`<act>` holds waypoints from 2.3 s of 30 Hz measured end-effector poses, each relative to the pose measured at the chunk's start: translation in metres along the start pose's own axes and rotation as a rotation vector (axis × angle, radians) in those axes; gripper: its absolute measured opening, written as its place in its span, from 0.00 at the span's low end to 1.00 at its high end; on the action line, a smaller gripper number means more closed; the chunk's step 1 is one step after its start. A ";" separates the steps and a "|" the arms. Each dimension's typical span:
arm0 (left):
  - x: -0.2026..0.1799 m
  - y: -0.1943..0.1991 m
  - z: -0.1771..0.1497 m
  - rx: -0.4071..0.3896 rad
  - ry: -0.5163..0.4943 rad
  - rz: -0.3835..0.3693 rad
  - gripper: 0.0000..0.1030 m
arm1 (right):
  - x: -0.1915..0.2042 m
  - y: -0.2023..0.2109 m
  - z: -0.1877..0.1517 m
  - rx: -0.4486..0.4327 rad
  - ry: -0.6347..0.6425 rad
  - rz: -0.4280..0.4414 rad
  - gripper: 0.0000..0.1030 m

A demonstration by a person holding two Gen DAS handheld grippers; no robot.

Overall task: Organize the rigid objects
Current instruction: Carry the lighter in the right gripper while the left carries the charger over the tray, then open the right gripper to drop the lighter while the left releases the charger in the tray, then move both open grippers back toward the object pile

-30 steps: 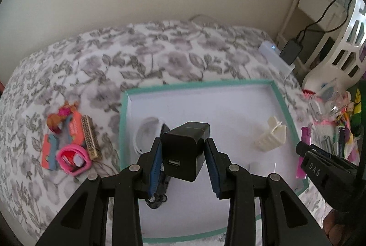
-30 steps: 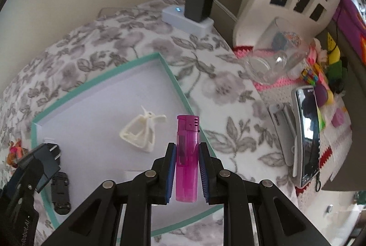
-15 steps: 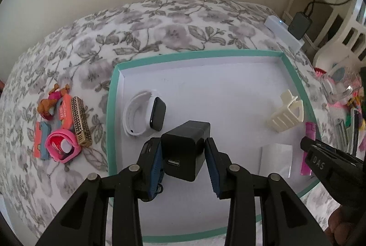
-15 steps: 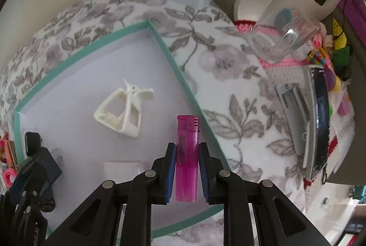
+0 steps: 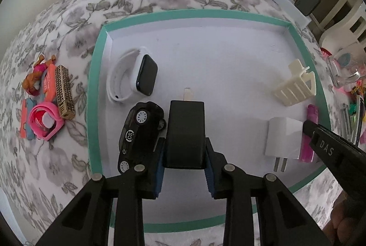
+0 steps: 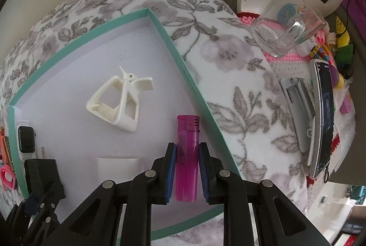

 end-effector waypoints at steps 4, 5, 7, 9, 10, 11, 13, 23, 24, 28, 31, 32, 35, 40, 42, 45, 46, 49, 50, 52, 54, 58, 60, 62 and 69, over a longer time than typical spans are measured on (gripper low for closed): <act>-0.002 -0.001 -0.001 -0.001 -0.010 0.008 0.31 | -0.001 0.000 0.000 0.000 0.000 0.000 0.21; -0.002 -0.001 -0.001 0.000 -0.011 0.008 0.31 | -0.001 0.000 0.000 0.000 0.000 0.000 0.21; -0.003 -0.001 -0.001 0.001 -0.013 0.007 0.31 | -0.001 0.000 -0.001 0.001 -0.002 0.000 0.21; -0.004 -0.001 -0.001 0.000 -0.018 0.003 0.31 | -0.001 0.000 -0.001 0.003 -0.003 0.002 0.21; -0.005 0.000 0.000 -0.001 -0.021 0.001 0.31 | -0.001 0.000 -0.001 0.005 -0.003 0.004 0.21; -0.004 0.000 0.000 -0.003 -0.024 -0.001 0.31 | 0.000 0.000 -0.001 0.007 -0.002 0.006 0.21; -0.005 0.002 0.001 -0.009 -0.034 -0.002 0.31 | 0.000 0.000 -0.001 0.009 0.001 0.008 0.21; -0.002 0.015 0.006 -0.055 -0.043 0.014 0.37 | -0.001 0.013 0.007 -0.024 0.000 0.002 0.22; -0.001 0.017 0.007 -0.063 -0.041 0.012 0.37 | -0.001 0.017 0.009 -0.034 0.000 0.002 0.22; 0.001 0.032 0.014 -0.108 -0.022 -0.001 0.38 | -0.001 0.035 0.016 -0.086 0.007 0.002 0.22; 0.005 0.044 0.020 -0.149 -0.011 0.010 0.38 | 0.004 0.048 0.020 -0.115 0.002 0.030 0.22; 0.006 0.048 0.022 -0.160 -0.004 0.012 0.38 | 0.006 0.052 0.021 -0.124 0.003 0.039 0.22; 0.015 0.055 0.028 -0.184 0.028 0.010 0.39 | 0.017 0.062 0.021 -0.144 0.015 0.062 0.22; 0.029 0.060 0.034 -0.208 0.073 0.038 0.61 | 0.041 0.064 0.018 -0.141 0.065 0.126 0.22; 0.038 0.061 0.035 -0.209 0.094 0.064 0.63 | 0.050 0.066 0.016 -0.144 0.087 0.134 0.23; 0.054 0.059 0.033 -0.190 0.139 0.107 0.67 | 0.062 0.071 0.012 -0.156 0.115 0.143 0.38; 0.059 0.058 0.032 -0.182 0.154 0.119 0.68 | 0.066 0.072 0.012 -0.161 0.122 0.149 0.40; 0.079 0.054 0.029 -0.156 0.215 0.152 0.75 | 0.077 0.075 0.009 -0.164 0.143 0.170 0.41; 0.082 0.054 0.028 -0.153 0.231 0.155 0.82 | 0.081 0.075 0.009 -0.162 0.151 0.174 0.46; 0.093 0.053 0.026 -0.146 0.268 0.160 0.84 | 0.089 0.075 0.006 -0.161 0.168 0.187 0.55; 0.103 0.052 0.025 -0.138 0.301 0.164 0.84 | 0.096 0.077 0.003 -0.163 0.180 0.201 0.58; 0.122 0.052 0.022 -0.124 0.354 0.175 0.92 | 0.110 0.080 -0.002 -0.170 0.199 0.225 0.68; 0.132 0.052 0.020 -0.119 0.385 0.182 0.95 | 0.114 0.080 -0.003 -0.173 0.207 0.225 0.70; 0.144 0.053 0.019 -0.113 0.412 0.193 0.95 | 0.118 0.080 -0.005 -0.174 0.212 0.227 0.73; 0.190 0.052 0.010 -0.092 0.521 0.194 0.95 | 0.137 0.079 -0.011 -0.165 0.236 0.258 0.81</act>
Point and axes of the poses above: each gripper's, at about its wrist camera, not at the fingertips, and y roughly against the way its jaws point, x to its left, z to its top, the point moved 8 cm from there along -y, roughly the way its jaws point
